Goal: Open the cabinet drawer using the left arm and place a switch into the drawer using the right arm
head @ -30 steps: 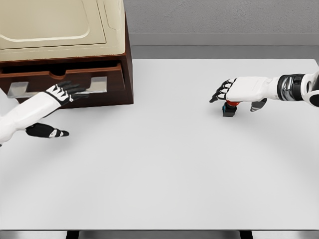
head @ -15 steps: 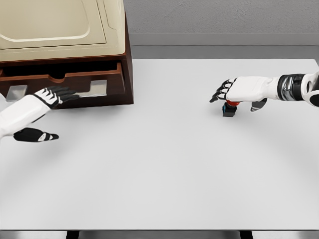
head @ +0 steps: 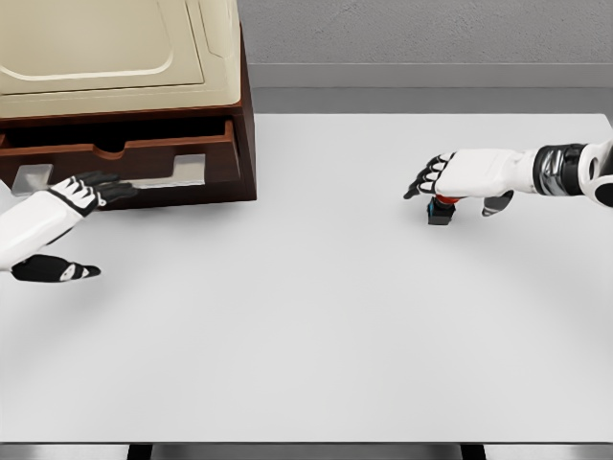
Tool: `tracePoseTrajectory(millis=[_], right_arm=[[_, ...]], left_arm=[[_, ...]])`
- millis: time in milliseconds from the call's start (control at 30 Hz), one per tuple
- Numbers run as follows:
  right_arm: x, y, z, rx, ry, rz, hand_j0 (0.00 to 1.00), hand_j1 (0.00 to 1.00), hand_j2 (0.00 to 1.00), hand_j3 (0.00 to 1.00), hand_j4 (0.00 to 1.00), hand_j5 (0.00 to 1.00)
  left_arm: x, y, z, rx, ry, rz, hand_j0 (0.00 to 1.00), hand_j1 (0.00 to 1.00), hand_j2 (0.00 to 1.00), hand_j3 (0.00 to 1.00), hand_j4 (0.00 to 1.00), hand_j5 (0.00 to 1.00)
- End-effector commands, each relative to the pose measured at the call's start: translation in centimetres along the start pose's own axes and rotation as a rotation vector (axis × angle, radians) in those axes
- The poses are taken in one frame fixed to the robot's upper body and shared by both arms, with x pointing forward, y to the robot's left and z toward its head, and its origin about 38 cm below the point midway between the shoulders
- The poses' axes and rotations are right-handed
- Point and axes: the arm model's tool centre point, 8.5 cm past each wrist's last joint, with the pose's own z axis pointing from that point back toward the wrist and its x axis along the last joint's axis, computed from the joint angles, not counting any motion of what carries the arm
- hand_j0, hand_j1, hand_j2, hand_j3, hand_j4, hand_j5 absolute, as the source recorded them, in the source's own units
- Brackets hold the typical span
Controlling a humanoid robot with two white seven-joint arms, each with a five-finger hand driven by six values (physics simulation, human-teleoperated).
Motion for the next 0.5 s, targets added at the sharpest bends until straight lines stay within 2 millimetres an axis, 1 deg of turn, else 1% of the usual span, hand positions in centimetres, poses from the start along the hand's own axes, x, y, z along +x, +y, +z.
tracePoseTrajectory(millis=[0,100,167,333,400,467], right_arm=[[-0.1,0.1,0.1,-0.001,0.004,-0.006,1.00,1.00,1.00,1.00,1.00,1.00],[-0.1,0.0,0.0,-0.003,0.003,-0.006,1.00,1.00,1.00,1.00,1.00,1.00],[-0.1,0.0,-0.1,0.000,0.004,-0.004,1.00,1.00,1.00,1.00,1.00,1.00],[-0.2,0.0,-0.1,0.003,0.008,0.001,1.00,1.00,1.00,1.00,1.00,1.00],[-0.4,0.2,-0.2,0.008,0.014,-0.008,1.00,1.00,1.00,1.00,1.00,1.00],[-0.4,0.2,-0.2,0.008,0.014,-0.008,1.00,1.00,1.00,1.00,1.00,1.00]], left_arm=[[-0.1,0.7,0.2,0.017,-0.004,-0.013,1.00,1.00,1.00,1.00,1.00,1.00],[-0.4,1.0,1.1,0.030,0.016,-0.004,1.00,1.00,1.00,1.00,1.00,1.00],[-0.2,1.3,1.1,0.034,-0.003,-0.019,1.00,1.00,1.00,1.00,1.00,1.00],[0.0,2.7,0.4,0.064,-0.022,-0.040,1.00,1.00,1.00,1.00,1.00,1.00],[0.0,3.0,0.2,0.068,-0.027,-0.046,1.00,1.00,1.00,1.00,1.00,1.00],[0.3,2.7,-0.6,0.058,-0.045,-0.040,1.00,1.00,1.00,1.00,1.00,1.00]])
